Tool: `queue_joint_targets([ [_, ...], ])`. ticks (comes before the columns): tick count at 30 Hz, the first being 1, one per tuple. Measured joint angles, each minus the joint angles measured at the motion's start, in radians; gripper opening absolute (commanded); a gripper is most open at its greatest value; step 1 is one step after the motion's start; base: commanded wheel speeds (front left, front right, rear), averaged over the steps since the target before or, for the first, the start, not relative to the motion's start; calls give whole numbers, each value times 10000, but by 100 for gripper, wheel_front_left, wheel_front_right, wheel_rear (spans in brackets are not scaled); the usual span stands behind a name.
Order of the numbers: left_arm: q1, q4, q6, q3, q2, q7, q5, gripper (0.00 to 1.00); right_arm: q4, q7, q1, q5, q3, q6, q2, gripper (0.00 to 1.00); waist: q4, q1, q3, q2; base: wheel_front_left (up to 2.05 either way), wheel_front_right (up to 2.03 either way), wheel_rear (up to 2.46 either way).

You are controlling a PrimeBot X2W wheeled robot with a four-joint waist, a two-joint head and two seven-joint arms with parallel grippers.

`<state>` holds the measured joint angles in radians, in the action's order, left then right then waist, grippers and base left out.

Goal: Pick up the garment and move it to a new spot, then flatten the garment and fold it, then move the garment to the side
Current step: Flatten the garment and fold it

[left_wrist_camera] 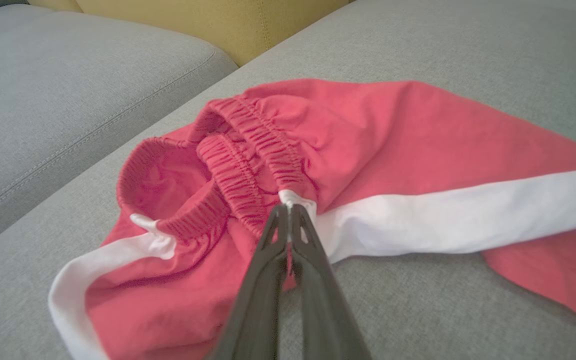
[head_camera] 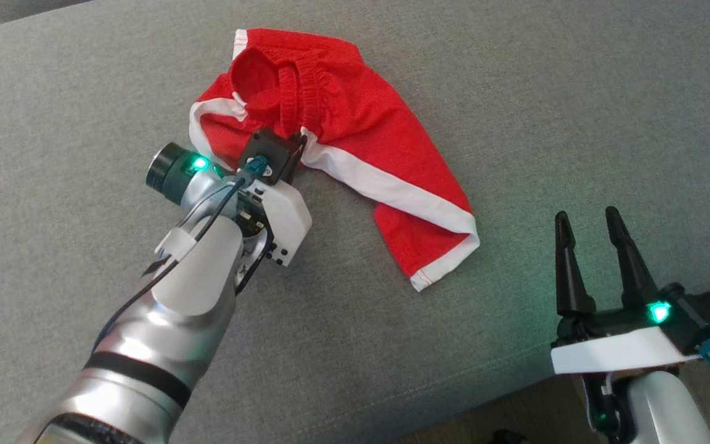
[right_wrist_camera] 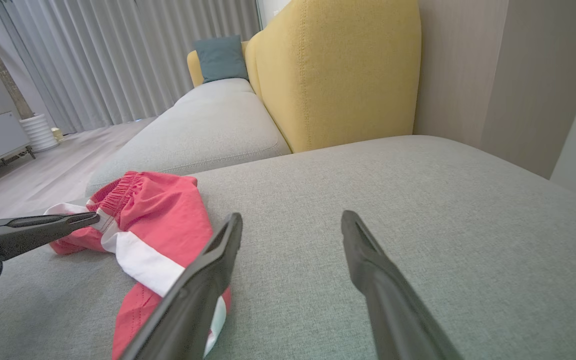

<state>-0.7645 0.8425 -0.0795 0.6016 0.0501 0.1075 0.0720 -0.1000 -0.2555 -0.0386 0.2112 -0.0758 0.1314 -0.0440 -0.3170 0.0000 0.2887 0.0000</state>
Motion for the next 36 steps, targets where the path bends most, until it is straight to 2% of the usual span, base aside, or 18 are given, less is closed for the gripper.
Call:
queue_joint_targets([
  [8, -54, -13, 109, 2, -27, 579, 215, 0, -46, 0, 1, 0, 123, 0, 0, 100, 38, 0, -160, 0, 0, 0, 0],
  [13, 204, -886, 336, -242, 21, 1030, 610, 0, -46, 0, 38, -21, 360, 0, -2, 100, 384, 0, -462, 0, 0, 0, 0],
  [16, 810, -1810, 594, -564, 217, 1160, 892, 0, -44, 0, 64, -63, 435, 0, -2, 100, 696, 0, -664, 0, 0, 0, 0],
  [20, 2184, -3277, 1137, -1135, 907, 1137, 1348, 0, -46, 0, 122, -105, 479, 0, -2, 100, 1148, 0, -925, 0, 0, 0, 0],
  [23, 3435, -4433, 1572, -1544, 1406, 788, 1657, 0, -50, 0, 147, -155, 523, 0, 0, 100, 1489, -1, -1067, 0, 0, 0, 0],
  [27, 4992, -5737, 2117, -1983, 1756, 330, 2052, 0, -67, 0, 249, -276, 535, 0, -2, 100, 1904, -1, -1160, 0, 0, 0, 0],
  [31, 5998, -6314, 2548, -2353, 2044, 65, 2322, 0, -100, 0, 308, -299, 506, 0, -2, 100, 2172, -1, -1157, 0, 0, 0, 0],
  [36, 6433, -6456, 2823, -2629, 2115, -17, 2560, 0, -127, 0, 305, -454, 487, 0, 0, 100, 2243, -1, -1095, 0, 0, 0, 0],
])
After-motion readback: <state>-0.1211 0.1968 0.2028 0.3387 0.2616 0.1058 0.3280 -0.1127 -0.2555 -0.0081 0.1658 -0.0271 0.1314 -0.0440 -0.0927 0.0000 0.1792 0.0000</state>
